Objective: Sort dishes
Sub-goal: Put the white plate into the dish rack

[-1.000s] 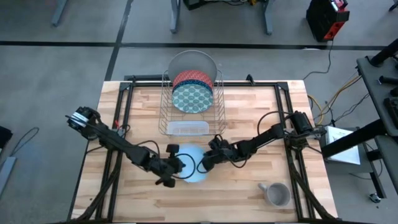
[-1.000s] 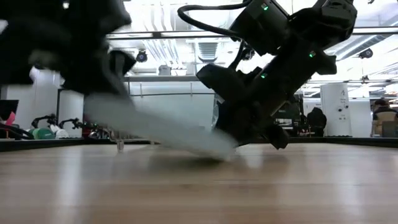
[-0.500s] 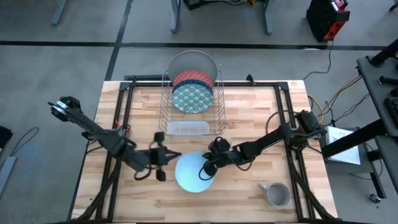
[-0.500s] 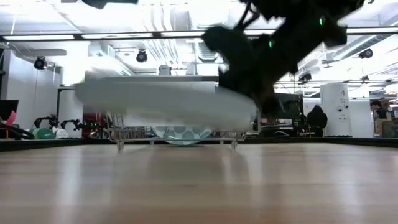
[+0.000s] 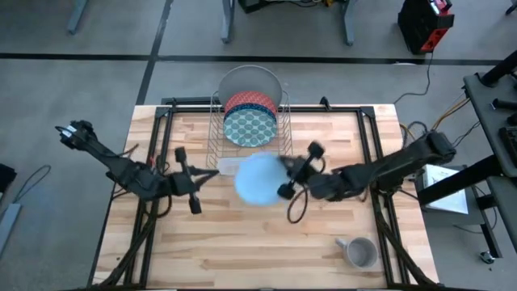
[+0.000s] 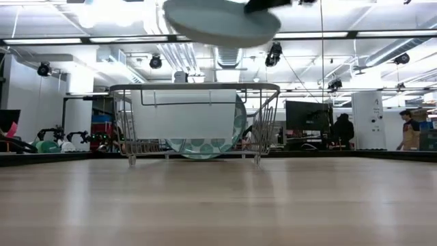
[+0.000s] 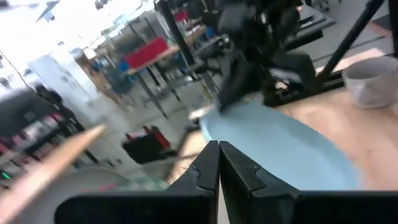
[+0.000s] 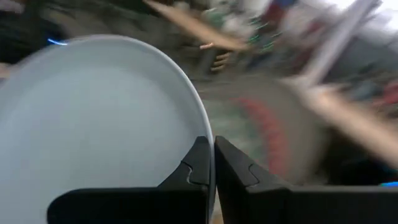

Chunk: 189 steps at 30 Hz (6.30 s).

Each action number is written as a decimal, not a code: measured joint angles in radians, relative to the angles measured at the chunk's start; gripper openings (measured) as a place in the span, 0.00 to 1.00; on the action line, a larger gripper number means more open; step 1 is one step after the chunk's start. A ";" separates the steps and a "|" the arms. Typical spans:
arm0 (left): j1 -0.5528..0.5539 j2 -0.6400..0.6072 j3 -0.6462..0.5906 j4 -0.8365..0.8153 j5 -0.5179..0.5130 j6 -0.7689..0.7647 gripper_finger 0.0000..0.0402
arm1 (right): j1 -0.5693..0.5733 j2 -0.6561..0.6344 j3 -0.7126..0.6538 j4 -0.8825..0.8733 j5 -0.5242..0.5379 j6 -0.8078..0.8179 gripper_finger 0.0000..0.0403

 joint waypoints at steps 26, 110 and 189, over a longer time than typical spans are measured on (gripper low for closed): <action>0.820 -0.070 -0.112 0.081 0.569 0.137 0.00 | -0.569 0.085 -0.097 0.748 -0.564 -0.908 0.00; 0.969 0.166 -0.079 0.484 0.559 0.201 0.00 | -0.673 0.410 -0.237 0.978 -0.844 -0.728 0.08; 0.033 0.810 0.117 -0.446 0.273 -0.625 0.00 | -0.117 0.111 -0.486 0.267 -0.869 0.972 0.49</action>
